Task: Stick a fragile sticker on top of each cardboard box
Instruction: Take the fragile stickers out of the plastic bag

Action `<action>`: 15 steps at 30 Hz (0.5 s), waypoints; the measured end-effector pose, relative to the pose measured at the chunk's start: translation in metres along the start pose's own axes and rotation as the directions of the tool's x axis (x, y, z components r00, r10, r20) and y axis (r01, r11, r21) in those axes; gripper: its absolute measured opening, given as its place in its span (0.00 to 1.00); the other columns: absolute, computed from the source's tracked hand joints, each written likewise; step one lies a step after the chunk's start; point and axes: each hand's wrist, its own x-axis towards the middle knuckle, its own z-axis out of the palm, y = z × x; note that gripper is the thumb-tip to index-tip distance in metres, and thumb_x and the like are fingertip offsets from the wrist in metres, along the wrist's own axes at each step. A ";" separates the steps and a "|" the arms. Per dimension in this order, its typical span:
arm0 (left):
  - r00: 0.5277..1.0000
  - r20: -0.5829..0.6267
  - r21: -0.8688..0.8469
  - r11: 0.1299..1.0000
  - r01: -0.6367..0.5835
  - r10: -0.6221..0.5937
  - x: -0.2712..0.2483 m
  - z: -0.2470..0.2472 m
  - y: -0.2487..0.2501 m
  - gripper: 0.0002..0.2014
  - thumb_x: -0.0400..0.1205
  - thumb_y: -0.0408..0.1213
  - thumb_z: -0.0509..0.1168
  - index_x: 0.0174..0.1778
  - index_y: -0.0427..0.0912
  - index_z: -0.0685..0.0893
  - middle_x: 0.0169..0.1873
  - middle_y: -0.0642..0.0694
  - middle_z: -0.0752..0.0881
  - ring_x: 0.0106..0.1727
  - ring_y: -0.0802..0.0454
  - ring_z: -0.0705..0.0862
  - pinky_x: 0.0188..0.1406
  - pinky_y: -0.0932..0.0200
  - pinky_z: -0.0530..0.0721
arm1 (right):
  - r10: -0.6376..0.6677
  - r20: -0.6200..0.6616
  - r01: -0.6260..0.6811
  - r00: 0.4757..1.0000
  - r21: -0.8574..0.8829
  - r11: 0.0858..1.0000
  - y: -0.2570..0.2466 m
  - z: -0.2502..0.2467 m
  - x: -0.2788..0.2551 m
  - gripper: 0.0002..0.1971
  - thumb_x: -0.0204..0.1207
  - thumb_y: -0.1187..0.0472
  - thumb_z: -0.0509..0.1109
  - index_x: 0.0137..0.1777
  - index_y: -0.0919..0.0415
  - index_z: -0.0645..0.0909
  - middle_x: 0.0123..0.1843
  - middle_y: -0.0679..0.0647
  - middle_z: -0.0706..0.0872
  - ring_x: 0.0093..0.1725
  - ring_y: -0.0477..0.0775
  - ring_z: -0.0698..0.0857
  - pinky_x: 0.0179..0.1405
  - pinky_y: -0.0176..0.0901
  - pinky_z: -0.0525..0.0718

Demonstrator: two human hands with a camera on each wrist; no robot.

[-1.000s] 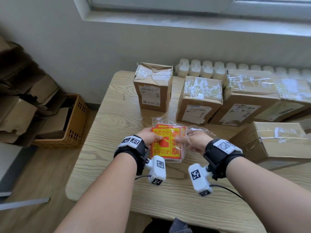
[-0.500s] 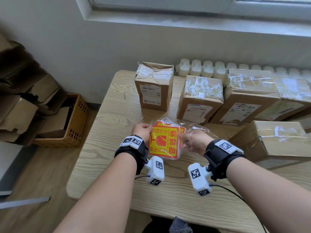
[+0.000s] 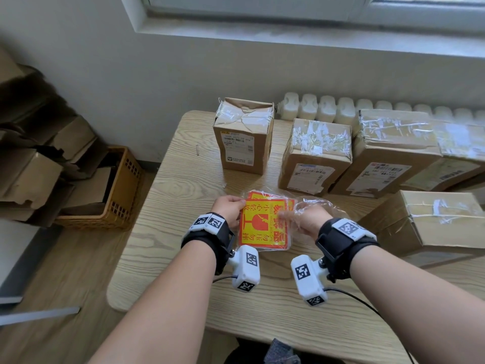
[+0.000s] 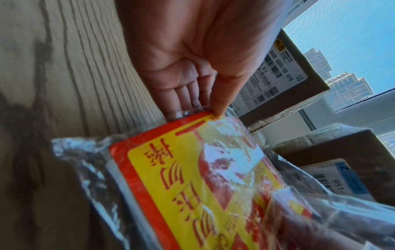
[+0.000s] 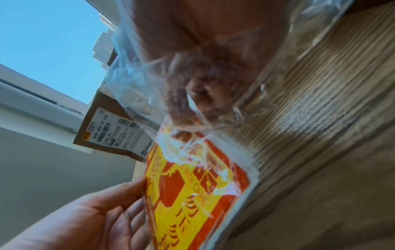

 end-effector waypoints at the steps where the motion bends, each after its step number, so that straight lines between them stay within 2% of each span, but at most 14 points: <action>1: 1.000 -0.001 -0.010 1.000 0.009 -0.009 0.001 0.000 -0.001 0.02 0.85 0.32 0.62 0.50 0.39 0.79 0.52 0.36 0.85 0.51 0.42 0.85 0.49 0.49 0.85 | 0.003 0.002 -0.003 1.000 0.003 1.000 0.000 -0.001 -0.002 0.10 0.68 0.58 0.80 0.41 0.59 0.81 0.47 0.59 0.90 0.35 0.50 0.85 0.31 0.40 0.81; 2: 1.000 0.001 -0.018 1.000 0.020 -0.020 0.001 -0.002 -0.001 0.01 0.85 0.32 0.62 0.50 0.40 0.78 0.52 0.36 0.86 0.50 0.43 0.86 0.48 0.50 0.85 | 0.004 0.007 -0.004 1.000 0.021 1.000 0.000 -0.002 -0.001 0.10 0.69 0.59 0.80 0.40 0.60 0.81 0.46 0.59 0.90 0.35 0.50 0.85 0.33 0.41 0.82; 4: 1.000 0.009 -0.035 0.999 0.031 -0.030 0.002 -0.004 -0.003 0.04 0.84 0.33 0.63 0.54 0.39 0.77 0.48 0.39 0.87 0.45 0.46 0.87 0.48 0.51 0.86 | 0.011 0.033 -0.014 0.999 0.067 0.998 -0.001 -0.003 -0.004 0.10 0.69 0.62 0.79 0.42 0.62 0.80 0.46 0.60 0.90 0.44 0.56 0.88 0.48 0.49 0.87; 6: 0.999 0.010 -0.039 0.999 0.032 -0.031 0.003 -0.006 -0.004 0.07 0.85 0.34 0.62 0.57 0.38 0.76 0.42 0.42 0.86 0.40 0.49 0.86 0.47 0.53 0.85 | 0.037 0.060 -0.042 0.997 0.077 0.996 0.001 -0.004 -0.003 0.13 0.68 0.61 0.80 0.46 0.64 0.80 0.50 0.61 0.90 0.52 0.59 0.88 0.60 0.56 0.84; 10: 0.999 -0.010 -0.053 0.997 0.051 -0.052 0.002 -0.008 -0.005 0.08 0.85 0.32 0.62 0.59 0.39 0.75 0.40 0.43 0.84 0.38 0.50 0.83 0.39 0.57 0.82 | 0.061 0.089 -0.073 0.994 0.146 0.987 0.001 0.000 -0.003 0.14 0.69 0.64 0.79 0.51 0.69 0.82 0.55 0.64 0.89 0.53 0.60 0.88 0.61 0.54 0.84; 12: 0.998 -0.010 -0.047 0.997 0.062 -0.063 0.002 -0.009 -0.005 0.12 0.85 0.31 0.62 0.63 0.36 0.76 0.46 0.38 0.86 0.42 0.47 0.83 0.41 0.55 0.83 | 0.065 0.088 -0.077 0.994 0.146 0.986 0.000 0.001 -0.003 0.16 0.72 0.64 0.77 0.57 0.71 0.81 0.57 0.65 0.88 0.55 0.62 0.88 0.61 0.54 0.85; 14: 0.997 -0.021 -0.038 0.997 0.068 -0.069 0.003 -0.010 -0.006 0.15 0.84 0.28 0.62 0.68 0.35 0.76 0.53 0.34 0.86 0.48 0.44 0.84 0.45 0.53 0.84 | 0.055 0.106 -0.070 0.993 0.148 0.986 -0.001 0.002 -0.002 0.13 0.77 0.65 0.72 0.58 0.71 0.80 0.52 0.65 0.88 0.49 0.59 0.86 0.58 0.52 0.84; 15: 0.997 -0.029 -0.034 0.997 0.071 -0.072 0.003 -0.010 -0.007 0.16 0.84 0.27 0.60 0.68 0.35 0.76 0.53 0.34 0.86 0.48 0.43 0.84 0.45 0.52 0.83 | 0.050 0.114 -0.067 0.992 0.152 0.986 -0.001 0.003 -0.003 0.10 0.78 0.65 0.70 0.56 0.70 0.80 0.46 0.64 0.87 0.46 0.57 0.83 0.60 0.53 0.83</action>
